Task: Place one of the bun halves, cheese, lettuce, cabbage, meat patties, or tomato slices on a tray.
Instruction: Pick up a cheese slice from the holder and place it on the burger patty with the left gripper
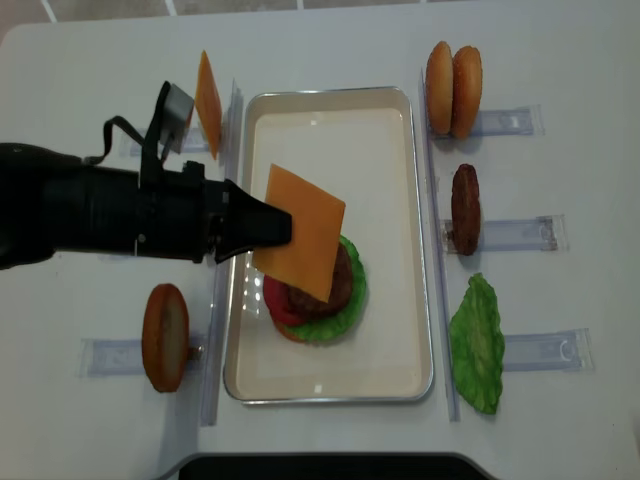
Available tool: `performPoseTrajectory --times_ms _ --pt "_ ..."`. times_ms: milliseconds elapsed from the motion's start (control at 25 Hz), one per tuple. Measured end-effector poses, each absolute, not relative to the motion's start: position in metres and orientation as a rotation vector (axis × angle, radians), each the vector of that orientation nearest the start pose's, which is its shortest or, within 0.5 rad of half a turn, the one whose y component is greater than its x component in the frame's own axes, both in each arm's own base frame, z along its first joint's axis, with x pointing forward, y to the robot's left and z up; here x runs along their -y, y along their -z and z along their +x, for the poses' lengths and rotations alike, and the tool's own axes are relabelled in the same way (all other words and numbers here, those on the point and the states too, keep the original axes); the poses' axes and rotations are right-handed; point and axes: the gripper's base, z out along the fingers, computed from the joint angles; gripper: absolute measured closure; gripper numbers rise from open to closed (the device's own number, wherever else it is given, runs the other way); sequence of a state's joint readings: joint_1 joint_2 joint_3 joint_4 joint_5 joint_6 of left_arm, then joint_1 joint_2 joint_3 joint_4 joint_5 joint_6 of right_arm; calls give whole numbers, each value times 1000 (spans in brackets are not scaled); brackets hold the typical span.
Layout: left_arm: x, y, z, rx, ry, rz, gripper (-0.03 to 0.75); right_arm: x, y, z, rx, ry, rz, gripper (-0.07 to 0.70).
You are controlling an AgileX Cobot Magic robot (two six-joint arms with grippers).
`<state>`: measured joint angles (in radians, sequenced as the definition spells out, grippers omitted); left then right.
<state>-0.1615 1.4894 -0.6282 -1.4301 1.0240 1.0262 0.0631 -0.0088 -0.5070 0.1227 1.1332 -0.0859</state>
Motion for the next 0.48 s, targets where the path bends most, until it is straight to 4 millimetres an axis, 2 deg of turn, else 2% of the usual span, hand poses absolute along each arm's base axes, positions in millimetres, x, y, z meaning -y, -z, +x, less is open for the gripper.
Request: performPoseTrajectory --times_ms 480 --pt "119 -154 238 -2547 1567 125 686 -9 -274 -11 -2091 -134 -168 393"
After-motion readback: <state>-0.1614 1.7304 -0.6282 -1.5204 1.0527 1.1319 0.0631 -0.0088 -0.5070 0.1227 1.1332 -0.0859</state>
